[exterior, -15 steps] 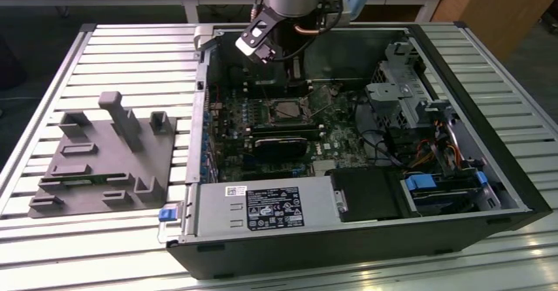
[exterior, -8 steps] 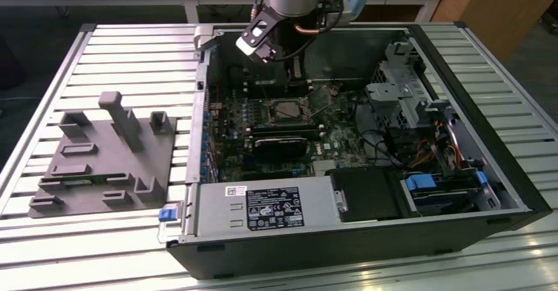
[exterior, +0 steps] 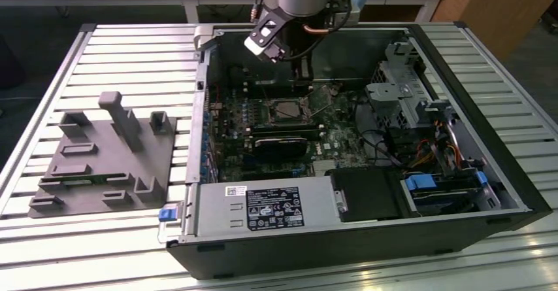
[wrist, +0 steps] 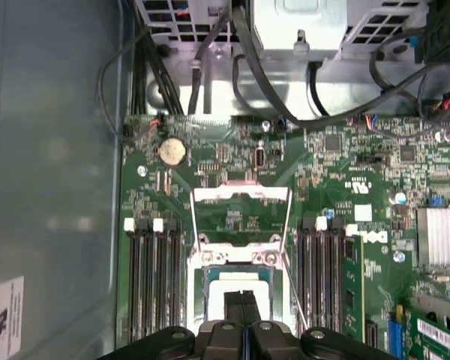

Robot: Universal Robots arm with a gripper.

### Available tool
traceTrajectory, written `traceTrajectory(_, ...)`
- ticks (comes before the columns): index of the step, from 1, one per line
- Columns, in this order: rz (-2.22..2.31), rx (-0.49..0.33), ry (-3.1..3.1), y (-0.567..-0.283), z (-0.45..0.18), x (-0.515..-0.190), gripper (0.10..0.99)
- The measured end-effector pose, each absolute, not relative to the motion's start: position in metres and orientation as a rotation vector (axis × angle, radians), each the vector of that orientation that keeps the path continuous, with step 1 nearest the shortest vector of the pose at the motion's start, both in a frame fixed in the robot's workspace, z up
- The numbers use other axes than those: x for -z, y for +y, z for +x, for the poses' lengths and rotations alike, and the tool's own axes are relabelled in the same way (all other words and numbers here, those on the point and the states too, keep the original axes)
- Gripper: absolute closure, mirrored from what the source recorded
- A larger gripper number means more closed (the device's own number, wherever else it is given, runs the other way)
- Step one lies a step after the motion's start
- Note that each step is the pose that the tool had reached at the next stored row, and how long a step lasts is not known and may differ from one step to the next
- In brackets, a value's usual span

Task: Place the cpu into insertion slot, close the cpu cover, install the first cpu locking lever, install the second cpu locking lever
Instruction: 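Close the cpu cover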

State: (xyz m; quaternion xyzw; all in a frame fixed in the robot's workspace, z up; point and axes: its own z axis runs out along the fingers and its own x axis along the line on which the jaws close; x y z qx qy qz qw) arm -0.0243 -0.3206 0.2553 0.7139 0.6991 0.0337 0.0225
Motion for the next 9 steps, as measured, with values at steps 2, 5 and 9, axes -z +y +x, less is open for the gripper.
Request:
traceTrajectory(2, 2.211, -0.104, 2.165, -0.321, -0.019, -0.255, 0.980)
traceTrajectory(5, 2.211, -0.104, 2.166, -0.321, -0.012, -0.255, 0.980)
traceTrajectory(9, 2.211, -0.104, 2.165, -0.321, -0.001, -0.255, 0.980)
